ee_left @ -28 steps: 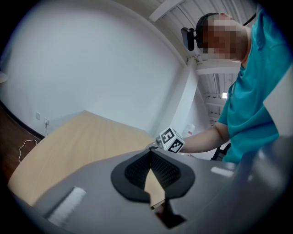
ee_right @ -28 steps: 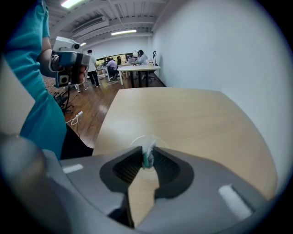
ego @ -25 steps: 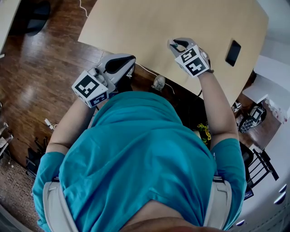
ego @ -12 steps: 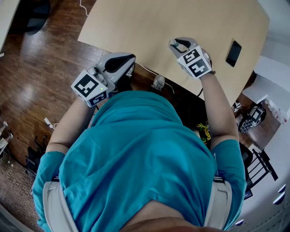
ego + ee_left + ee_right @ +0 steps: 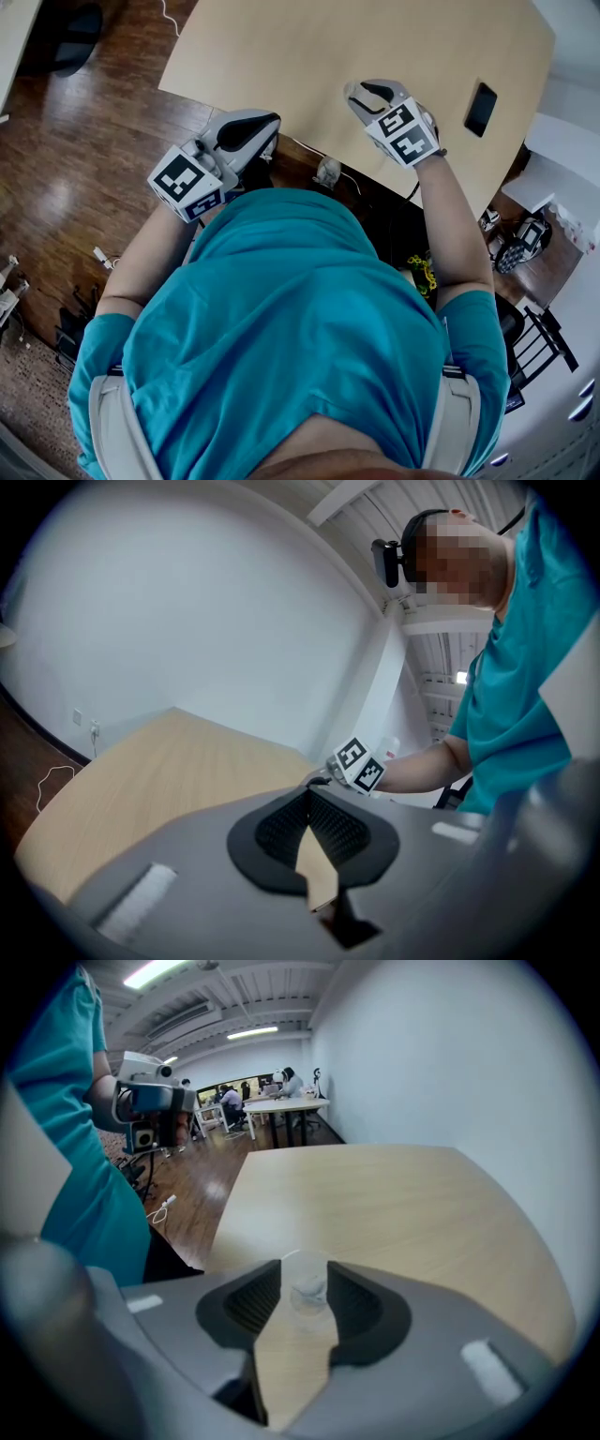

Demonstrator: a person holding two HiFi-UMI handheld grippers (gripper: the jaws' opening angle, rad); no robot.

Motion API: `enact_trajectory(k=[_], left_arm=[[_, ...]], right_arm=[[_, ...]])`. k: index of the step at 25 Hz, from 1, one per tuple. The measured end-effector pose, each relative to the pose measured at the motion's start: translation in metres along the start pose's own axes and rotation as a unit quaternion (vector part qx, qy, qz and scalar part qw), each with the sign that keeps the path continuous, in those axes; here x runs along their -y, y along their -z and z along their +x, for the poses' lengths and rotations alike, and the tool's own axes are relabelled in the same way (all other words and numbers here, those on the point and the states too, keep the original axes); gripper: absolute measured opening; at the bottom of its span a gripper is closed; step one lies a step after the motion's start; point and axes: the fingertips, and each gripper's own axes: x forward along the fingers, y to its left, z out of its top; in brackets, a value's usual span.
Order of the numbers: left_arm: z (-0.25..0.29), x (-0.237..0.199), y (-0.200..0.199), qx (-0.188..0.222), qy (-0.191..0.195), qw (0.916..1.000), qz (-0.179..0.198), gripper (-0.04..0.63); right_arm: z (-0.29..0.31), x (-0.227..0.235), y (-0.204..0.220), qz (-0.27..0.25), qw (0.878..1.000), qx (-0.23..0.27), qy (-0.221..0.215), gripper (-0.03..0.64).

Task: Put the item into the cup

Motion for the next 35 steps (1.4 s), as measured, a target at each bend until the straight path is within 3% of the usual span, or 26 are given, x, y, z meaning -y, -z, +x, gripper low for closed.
enact_trajectory(k=[7,13,17,20,25,30,35], left_arm=[[0.003,0.001,-0.001,0.0,0.002,1.0,0.002,0.005],[0.006,0.001,-0.008,0.006,0.007,0.9999,0.007,0.005],[0.004,0.002,-0.017,0.013,0.016,0.9997,0.009,0.005],[0.0,0.003,-0.024,0.01,0.034,0.9992,0.015,0.005],[-0.017,0.006,-0.042,0.004,0.08,0.9962,0.035,0.005],[-0.029,0.009,-0.061,0.002,0.123,0.9914,0.045,0.005],[-0.031,0.053,-0.066,-0.003,0.156,0.9858,0.063,0.005]], right_arm=[[-0.01,0.001,-0.006,0.002,1.0,0.018,0.008,0.153],[-0.037,0.008,-0.015,0.024,0.996,0.076,0.036,0.148],[-0.065,0.008,-0.019,0.052,0.988,0.131,0.061,0.061],[-0.091,0.004,-0.027,0.085,0.977,0.173,0.087,0.002],[-0.131,-0.007,-0.039,0.147,0.957,0.204,0.147,0.002],[-0.183,-0.029,-0.055,0.188,0.926,0.259,0.201,0.002],[-0.245,-0.07,-0.044,0.195,0.905,0.292,0.24,0.002]])
